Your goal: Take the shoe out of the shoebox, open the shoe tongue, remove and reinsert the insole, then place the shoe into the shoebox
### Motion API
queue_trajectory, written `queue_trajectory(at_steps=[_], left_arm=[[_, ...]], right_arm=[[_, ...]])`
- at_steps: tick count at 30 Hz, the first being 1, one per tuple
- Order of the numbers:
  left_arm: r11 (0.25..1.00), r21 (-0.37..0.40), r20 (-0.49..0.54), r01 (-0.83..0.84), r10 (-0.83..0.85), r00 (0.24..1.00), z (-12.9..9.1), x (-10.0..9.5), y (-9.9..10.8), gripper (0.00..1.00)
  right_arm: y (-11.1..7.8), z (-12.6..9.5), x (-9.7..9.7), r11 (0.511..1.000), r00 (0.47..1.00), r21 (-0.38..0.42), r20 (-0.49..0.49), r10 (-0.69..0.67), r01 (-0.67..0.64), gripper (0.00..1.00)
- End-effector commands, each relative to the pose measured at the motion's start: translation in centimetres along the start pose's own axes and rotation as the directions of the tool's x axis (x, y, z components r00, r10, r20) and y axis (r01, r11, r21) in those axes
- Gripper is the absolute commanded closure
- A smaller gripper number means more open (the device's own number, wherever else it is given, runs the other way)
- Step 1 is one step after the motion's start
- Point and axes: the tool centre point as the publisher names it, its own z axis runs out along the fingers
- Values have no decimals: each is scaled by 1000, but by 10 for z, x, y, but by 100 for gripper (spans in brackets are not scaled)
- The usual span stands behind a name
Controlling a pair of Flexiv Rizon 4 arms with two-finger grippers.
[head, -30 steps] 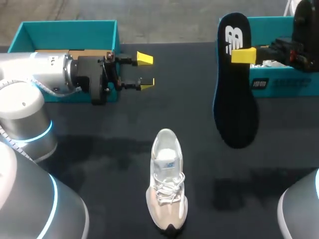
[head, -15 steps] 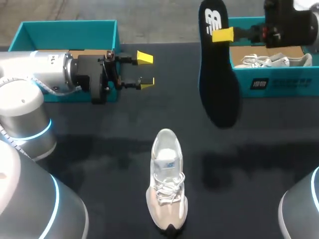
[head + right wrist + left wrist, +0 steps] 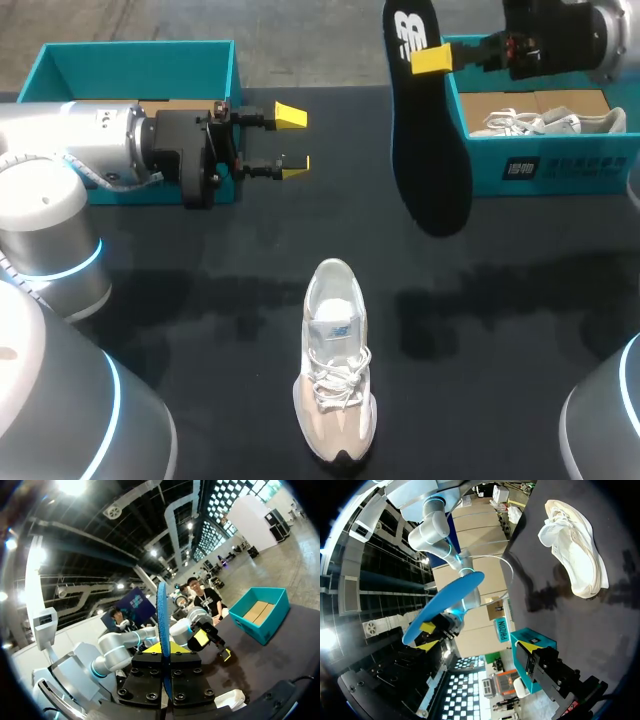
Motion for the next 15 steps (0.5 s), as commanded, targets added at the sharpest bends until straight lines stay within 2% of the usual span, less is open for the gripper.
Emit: queue_trajectory(at_steps=[1, 7, 10, 15], left_arm=[[1000, -1, 2, -3, 3, 1000, 1, 1, 0, 0], [1000, -1, 2, -3, 3, 1000, 1, 1, 0, 0], [1000, -1, 2, -3, 3, 1000, 1, 1, 0, 0], [1000, -1, 2, -3, 3, 1000, 1, 1, 0, 0]], right_arm=[[6, 1, -8, 1000, 1000, 4, -10, 16, -16, 100], [9, 0, -47, 983, 982, -17, -49, 181, -182, 100], [9, 2, -66, 963, 963, 10, -26, 269, -269, 100], [6, 2, -94, 929, 929, -24, -26, 369, -370, 100]])
